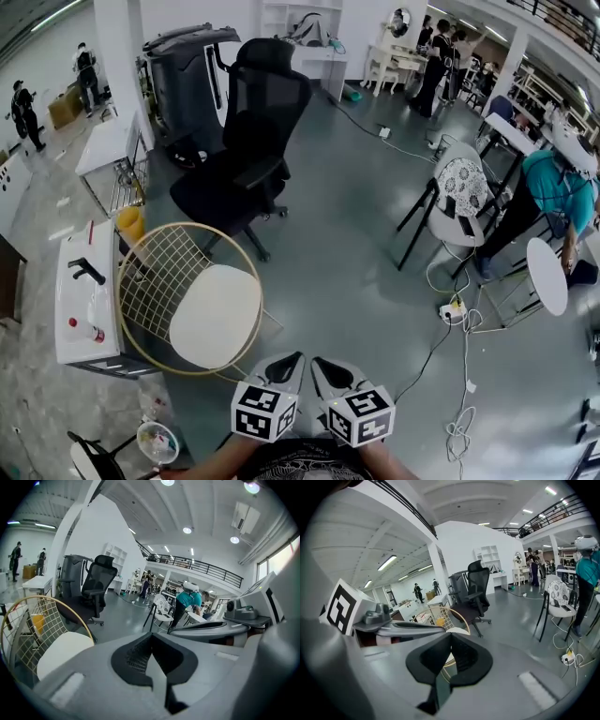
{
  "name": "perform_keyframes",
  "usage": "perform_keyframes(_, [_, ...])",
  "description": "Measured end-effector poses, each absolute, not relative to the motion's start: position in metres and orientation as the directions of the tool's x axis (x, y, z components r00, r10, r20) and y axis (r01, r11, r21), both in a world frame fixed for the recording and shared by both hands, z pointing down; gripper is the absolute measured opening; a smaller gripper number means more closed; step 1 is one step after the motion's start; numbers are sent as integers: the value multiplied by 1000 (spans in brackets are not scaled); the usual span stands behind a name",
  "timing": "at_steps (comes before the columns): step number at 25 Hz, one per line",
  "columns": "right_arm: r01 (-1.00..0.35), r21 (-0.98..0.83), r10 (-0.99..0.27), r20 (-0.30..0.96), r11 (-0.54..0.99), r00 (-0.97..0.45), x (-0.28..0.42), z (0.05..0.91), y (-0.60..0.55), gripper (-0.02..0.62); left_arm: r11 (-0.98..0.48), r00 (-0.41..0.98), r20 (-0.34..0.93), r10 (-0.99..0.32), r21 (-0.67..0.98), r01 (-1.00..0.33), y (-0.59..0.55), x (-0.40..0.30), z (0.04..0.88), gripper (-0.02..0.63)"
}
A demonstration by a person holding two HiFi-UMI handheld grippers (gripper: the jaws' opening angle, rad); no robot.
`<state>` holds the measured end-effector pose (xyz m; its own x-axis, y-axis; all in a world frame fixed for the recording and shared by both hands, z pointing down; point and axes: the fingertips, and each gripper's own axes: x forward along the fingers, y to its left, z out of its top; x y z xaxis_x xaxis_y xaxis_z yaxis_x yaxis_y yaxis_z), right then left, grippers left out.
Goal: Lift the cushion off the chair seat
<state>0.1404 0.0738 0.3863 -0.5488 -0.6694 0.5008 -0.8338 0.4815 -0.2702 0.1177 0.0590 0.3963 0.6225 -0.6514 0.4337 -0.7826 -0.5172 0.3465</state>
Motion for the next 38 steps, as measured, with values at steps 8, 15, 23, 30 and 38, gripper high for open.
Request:
perform_keyframes(8, [-793,-270,-633,487,547,-602,105,401,46,-8,-442,560,431,-707,349,-826,40,77,413,-9])
perform_keyframes(15, [-707,-299,-534,488,640,-690,76,400,-3,-8,-322,466,460,-756,358,-877,0,49,414,-9])
perform_keyframes(23, [-527,-318,-325,513,788,-795,74,425,-70,-8,-72,266,509,-819,368,-927,-62,44,447,-9])
perform_keyframes(30, [-391,-363,-156,532,846,-832,85,449,-131,-8,111,122,553,-825,369,-923,-113,57,473,-8])
perform_keyframes(38, [-148,-435,91,481,888,-872,72,463,-145,-8,321,-75,547,-834,370,-872,-119,38,500,-3])
